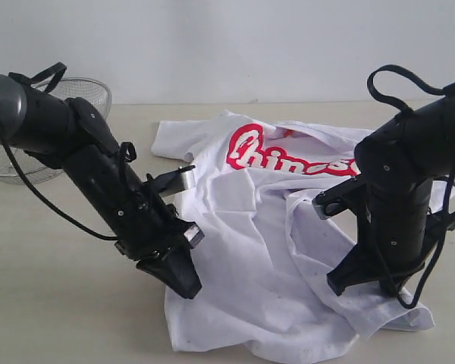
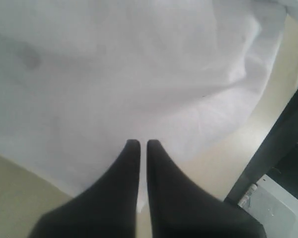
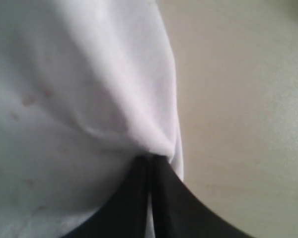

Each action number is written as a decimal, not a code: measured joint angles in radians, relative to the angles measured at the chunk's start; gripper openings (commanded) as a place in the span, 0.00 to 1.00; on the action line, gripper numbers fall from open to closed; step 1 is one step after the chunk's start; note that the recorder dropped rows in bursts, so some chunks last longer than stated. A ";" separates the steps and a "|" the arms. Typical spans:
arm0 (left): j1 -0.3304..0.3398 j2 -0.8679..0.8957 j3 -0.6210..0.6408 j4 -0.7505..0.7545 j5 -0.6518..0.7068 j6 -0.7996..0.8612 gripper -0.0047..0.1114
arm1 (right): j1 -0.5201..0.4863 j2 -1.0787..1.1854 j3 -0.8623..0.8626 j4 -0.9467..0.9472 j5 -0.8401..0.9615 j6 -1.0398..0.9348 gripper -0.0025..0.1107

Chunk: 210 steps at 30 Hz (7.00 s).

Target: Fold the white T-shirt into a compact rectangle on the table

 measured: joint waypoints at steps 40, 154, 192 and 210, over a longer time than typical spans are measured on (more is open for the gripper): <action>-0.001 -0.009 -0.043 0.070 -0.030 -0.033 0.08 | 0.086 -0.013 0.000 0.194 0.015 -0.131 0.02; 0.101 0.061 -0.043 0.252 0.039 -0.244 0.08 | -0.035 -0.033 -0.056 -0.124 0.389 0.063 0.02; 0.106 0.071 -0.069 0.275 0.115 -0.220 0.08 | -0.159 -0.133 -0.189 -0.283 0.376 0.072 0.02; 0.111 0.000 -0.227 -0.190 -0.097 0.178 0.08 | -0.159 -0.137 -0.216 0.162 -0.325 -0.255 0.02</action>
